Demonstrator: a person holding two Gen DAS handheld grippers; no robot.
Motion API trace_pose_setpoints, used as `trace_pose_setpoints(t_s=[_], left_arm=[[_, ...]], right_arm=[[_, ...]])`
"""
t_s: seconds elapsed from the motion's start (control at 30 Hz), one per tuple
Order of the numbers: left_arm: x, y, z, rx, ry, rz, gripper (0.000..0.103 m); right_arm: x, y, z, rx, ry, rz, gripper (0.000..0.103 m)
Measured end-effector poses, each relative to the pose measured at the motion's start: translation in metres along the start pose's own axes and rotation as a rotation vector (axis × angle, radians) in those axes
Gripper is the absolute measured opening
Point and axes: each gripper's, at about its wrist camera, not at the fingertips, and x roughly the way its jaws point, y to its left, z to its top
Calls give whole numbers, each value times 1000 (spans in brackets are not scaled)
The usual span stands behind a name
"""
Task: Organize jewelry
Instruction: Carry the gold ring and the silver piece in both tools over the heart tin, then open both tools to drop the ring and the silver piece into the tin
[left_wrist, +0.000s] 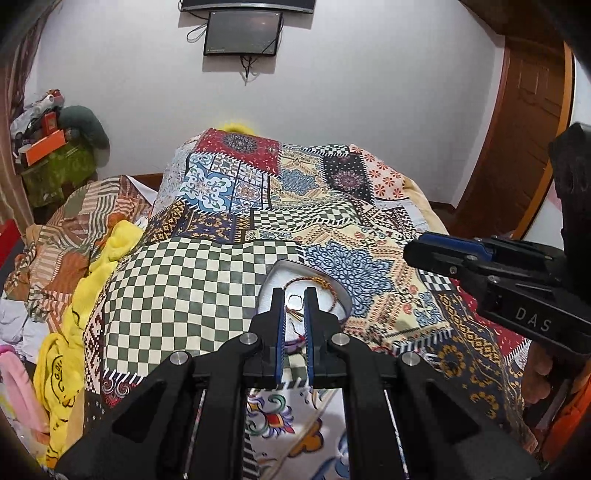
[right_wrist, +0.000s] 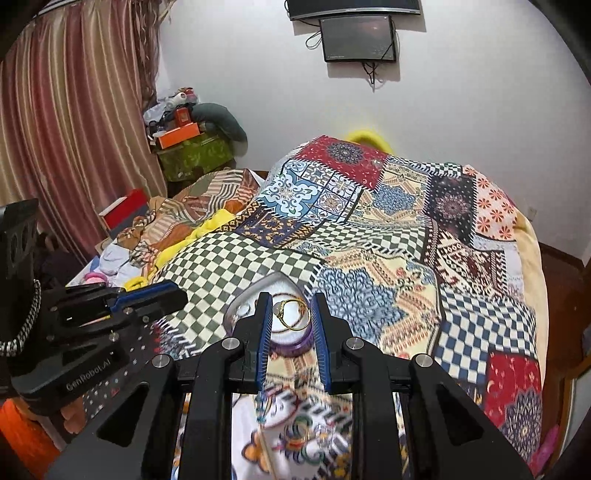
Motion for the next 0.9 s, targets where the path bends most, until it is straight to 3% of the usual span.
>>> trace_pose_setpoints(t_s=[0.27,0.63,0.9], left_arm=[[27,11,2,-14,36,-12,8],[66,20,-1,-18,126,-37,8],[78,21,-6,-30,157,-54,8]], right_arm=[[33,5,9,-30,62,11,19],[83,0,11,-22,221,57,19],[100,-8,7,11,297,98,19]])
